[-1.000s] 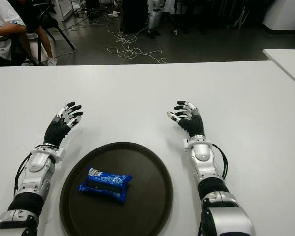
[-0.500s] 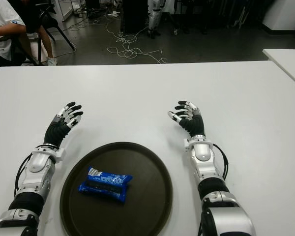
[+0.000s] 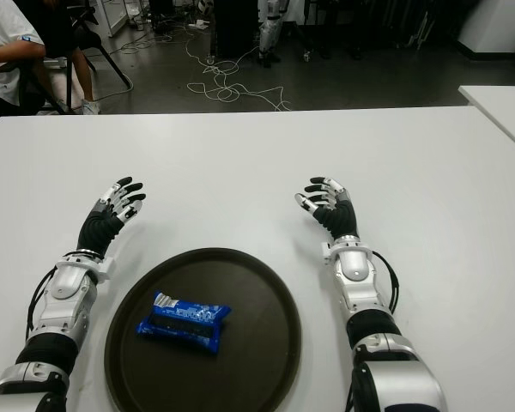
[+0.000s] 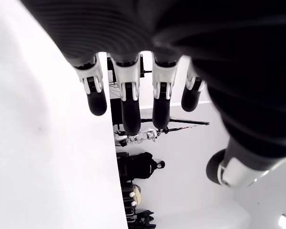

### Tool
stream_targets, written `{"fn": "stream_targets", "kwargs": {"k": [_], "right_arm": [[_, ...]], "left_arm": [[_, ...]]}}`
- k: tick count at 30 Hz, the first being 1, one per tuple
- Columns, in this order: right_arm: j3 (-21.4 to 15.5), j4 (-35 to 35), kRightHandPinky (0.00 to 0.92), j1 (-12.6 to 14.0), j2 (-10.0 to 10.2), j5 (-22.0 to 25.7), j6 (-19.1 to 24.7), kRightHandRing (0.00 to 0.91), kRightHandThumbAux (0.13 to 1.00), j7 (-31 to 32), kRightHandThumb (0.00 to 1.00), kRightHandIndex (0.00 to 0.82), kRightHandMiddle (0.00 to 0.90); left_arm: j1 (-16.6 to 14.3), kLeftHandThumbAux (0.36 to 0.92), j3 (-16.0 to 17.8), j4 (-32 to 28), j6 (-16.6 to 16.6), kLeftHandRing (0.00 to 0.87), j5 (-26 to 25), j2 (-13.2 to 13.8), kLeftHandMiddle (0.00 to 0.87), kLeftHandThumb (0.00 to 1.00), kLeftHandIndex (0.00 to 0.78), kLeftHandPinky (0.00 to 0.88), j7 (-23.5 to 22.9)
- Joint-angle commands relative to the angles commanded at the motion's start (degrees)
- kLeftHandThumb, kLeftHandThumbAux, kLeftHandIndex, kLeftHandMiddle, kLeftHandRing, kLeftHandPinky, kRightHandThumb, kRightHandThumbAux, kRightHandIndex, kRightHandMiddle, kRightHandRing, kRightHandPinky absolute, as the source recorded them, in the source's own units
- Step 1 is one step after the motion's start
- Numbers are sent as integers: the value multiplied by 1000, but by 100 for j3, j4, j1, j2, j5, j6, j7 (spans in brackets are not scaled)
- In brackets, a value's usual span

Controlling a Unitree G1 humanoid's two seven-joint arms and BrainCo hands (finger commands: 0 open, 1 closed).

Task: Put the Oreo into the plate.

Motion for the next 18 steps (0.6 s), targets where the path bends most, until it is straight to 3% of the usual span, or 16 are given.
{"fn": "stream_targets", "kwargs": {"k": [6, 18], "right_arm": [[3, 54, 430, -35, -18, -15, 6, 417, 738, 10, 291, 333, 402], [28, 71, 402, -42, -14, -70, 5, 394, 737, -74, 235, 312, 385]], "left_arm": [[-29, 612, -4, 40, -41, 158, 23, 4, 173, 131, 69, 117, 18], [-57, 619, 20, 75, -22, 164, -7, 2, 180, 131, 84, 122, 30]]}}
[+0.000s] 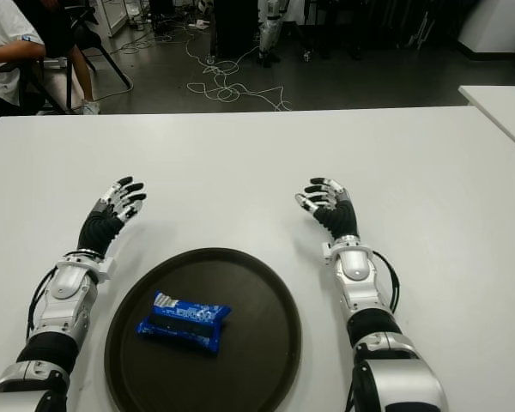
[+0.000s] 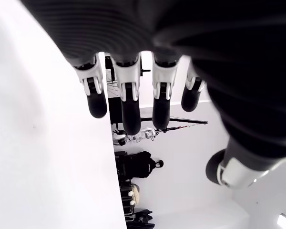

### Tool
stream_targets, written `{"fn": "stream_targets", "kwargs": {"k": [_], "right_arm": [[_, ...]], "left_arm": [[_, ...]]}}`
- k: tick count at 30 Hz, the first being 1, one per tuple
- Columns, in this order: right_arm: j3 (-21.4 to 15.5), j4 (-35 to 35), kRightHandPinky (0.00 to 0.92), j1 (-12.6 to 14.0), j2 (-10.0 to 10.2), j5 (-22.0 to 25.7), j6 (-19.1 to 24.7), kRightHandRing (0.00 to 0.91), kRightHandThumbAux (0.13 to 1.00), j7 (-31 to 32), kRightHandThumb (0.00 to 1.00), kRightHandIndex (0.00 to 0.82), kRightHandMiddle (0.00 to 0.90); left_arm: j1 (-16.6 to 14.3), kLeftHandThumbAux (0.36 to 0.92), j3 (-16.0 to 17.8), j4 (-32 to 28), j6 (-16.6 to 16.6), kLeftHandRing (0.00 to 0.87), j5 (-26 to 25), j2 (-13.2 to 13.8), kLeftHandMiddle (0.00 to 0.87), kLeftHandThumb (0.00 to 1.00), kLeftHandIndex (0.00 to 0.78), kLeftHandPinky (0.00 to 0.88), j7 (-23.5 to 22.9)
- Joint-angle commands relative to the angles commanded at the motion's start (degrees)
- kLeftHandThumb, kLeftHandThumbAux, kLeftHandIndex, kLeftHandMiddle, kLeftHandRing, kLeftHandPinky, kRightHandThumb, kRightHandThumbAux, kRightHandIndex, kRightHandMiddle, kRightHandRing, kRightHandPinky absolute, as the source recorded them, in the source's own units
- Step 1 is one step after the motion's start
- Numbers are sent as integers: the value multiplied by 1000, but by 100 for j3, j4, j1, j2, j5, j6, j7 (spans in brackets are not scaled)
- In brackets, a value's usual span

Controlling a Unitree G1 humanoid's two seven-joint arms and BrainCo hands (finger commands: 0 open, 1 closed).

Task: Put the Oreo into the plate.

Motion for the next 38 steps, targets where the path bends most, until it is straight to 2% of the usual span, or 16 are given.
{"fn": "stream_targets", "kwargs": {"k": [17, 30, 38], "right_arm": [[-28, 19, 418, -7, 33, 51, -9, 405, 745, 20, 267, 312, 387], [-23, 118, 417, -59, 6, 27, -26, 412, 753, 11, 237, 317, 396], [-15, 126, 412, -60, -3, 14, -61, 405, 748, 9, 225, 303, 390]], "left_arm": [[19, 628, -10, -40, 41, 158, 10, 42, 171, 130, 67, 128, -45], [-11, 639, -9, -20, 47, 170, 28, 18, 191, 148, 93, 142, 24], [-18, 630, -16, 38, -111, 159, 44, 26, 177, 133, 80, 129, -10]]}}
